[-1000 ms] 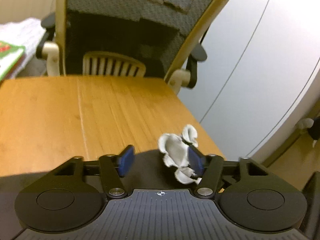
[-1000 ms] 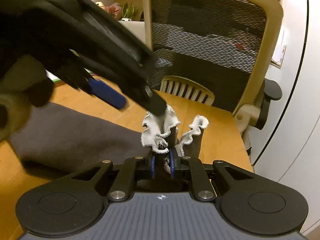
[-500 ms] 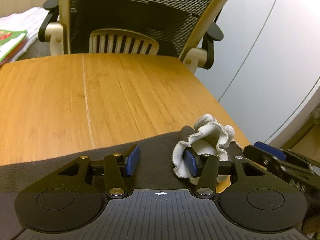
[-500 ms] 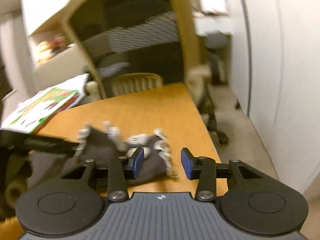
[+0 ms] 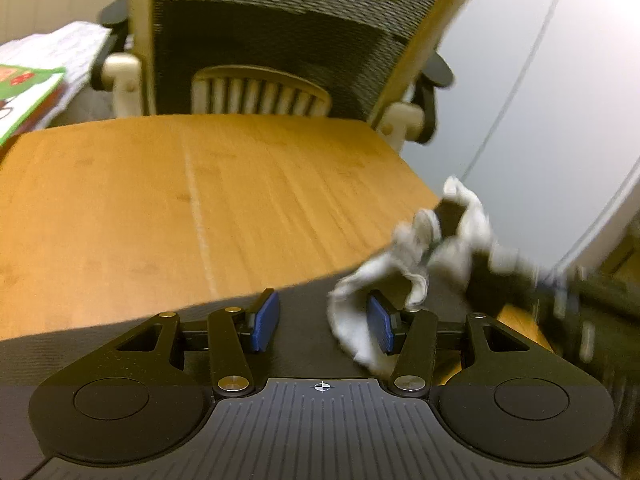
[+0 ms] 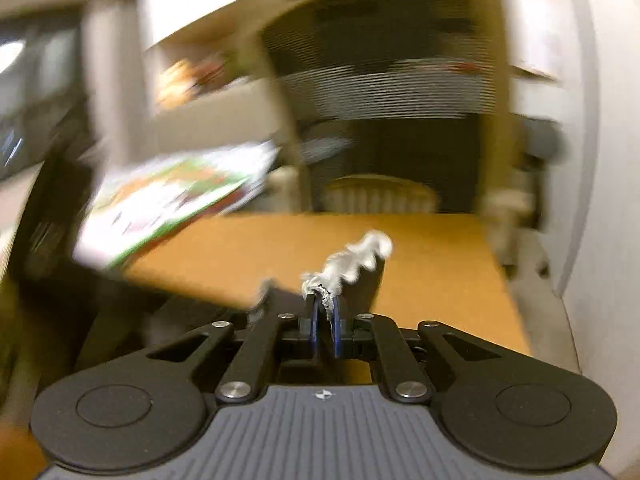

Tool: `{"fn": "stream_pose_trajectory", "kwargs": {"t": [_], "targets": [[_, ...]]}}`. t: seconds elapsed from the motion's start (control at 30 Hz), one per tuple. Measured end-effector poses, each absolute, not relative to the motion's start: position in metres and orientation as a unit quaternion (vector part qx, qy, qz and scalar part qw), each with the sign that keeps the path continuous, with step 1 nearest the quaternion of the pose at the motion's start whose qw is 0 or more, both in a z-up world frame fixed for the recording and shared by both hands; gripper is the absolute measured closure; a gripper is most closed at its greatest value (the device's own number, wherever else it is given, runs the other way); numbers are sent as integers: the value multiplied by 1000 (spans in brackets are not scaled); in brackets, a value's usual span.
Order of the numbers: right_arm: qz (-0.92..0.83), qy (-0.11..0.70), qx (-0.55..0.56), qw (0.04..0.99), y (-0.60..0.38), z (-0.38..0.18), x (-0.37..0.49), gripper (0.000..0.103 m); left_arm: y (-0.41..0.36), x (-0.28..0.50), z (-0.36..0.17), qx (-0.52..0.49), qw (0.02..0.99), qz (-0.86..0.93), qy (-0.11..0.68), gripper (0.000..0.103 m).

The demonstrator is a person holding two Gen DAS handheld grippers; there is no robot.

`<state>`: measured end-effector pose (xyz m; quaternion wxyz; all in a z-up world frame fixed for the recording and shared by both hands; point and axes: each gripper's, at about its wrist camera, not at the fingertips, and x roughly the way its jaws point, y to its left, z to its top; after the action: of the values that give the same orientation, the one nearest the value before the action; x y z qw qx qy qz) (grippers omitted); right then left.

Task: Fold clothes

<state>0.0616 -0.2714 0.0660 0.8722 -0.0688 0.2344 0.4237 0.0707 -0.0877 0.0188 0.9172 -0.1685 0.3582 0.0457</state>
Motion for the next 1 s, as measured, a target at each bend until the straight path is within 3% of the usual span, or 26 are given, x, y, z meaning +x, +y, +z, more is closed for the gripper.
{"fn": "stream_pose_trajectory", "kwargs": {"t": [0.1,0.27,0.37,0.43,0.47,0.57,0.67,0.7,1.0], "targets": [[439,249,-126,854,-243,45,45,95,-71,59,29,-189,918,72,343,45],[435,251,-146,852,-228,38,39,94,-76,46,61,-175,937,56,298,27],[435,252,-148,852,-229,39,39,94,-102,57,56,-127,940,43,314,27],[438,252,-141,851,-235,40,37,94,-113,68,40,-92,935,54,339,39],[441,253,-133,851,-240,42,37,93,-115,71,32,-81,933,61,346,38],[452,259,-96,848,-261,51,38,85,-112,72,20,-74,932,68,349,34],[449,267,-43,852,-284,57,45,59,-106,71,18,-81,932,68,348,34],[441,274,-24,854,-290,57,49,56,-104,71,18,-83,931,67,348,33],[381,359,88,847,-292,31,87,49,-94,67,14,-105,928,64,352,28]]}}
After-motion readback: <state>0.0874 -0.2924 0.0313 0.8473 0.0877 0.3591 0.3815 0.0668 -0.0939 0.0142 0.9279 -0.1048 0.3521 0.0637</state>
